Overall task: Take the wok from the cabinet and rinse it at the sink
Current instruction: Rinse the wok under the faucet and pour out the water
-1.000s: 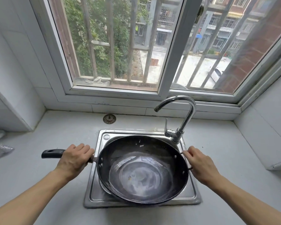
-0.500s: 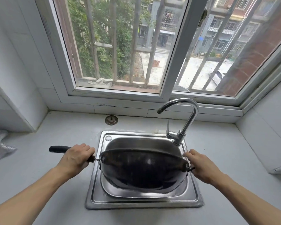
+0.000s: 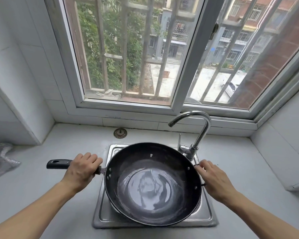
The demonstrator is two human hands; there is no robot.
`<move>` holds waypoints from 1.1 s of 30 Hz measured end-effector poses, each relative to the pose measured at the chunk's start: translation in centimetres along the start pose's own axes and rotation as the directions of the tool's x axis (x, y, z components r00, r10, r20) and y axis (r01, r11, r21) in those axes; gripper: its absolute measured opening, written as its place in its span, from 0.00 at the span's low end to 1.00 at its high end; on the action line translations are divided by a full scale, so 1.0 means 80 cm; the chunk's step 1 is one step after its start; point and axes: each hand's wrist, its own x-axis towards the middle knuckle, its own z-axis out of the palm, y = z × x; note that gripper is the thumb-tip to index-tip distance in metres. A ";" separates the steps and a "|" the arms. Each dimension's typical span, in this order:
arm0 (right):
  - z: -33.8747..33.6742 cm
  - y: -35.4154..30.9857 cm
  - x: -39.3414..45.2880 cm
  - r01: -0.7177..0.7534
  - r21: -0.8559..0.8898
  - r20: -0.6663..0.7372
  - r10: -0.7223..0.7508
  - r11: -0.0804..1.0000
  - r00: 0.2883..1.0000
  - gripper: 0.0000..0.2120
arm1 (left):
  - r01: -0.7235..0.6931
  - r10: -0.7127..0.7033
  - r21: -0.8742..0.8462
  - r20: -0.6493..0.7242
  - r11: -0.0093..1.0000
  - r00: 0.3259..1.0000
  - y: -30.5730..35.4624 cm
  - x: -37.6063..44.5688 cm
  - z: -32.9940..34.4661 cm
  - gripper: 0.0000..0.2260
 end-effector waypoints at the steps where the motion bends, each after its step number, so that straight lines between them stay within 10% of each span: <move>1: 0.001 0.001 0.000 -0.007 0.023 0.016 0.006 1.000 1.000 0.26 | 0.004 -0.004 -0.008 0.006 1.000 1.000 -0.001 0.000 -0.001 0.17; 22: -0.018 -0.020 -0.024 -0.074 0.003 -0.013 0.074 0.997 0.997 0.31 | -0.035 0.055 -0.103 0.193 0.994 0.980 -0.010 -0.002 -0.044 0.17; 33: -0.010 -0.018 -0.052 -0.035 -0.034 0.286 0.043 0.999 0.957 0.45 | -0.016 0.091 -0.224 0.330 0.975 0.940 -0.010 -0.009 -0.029 0.06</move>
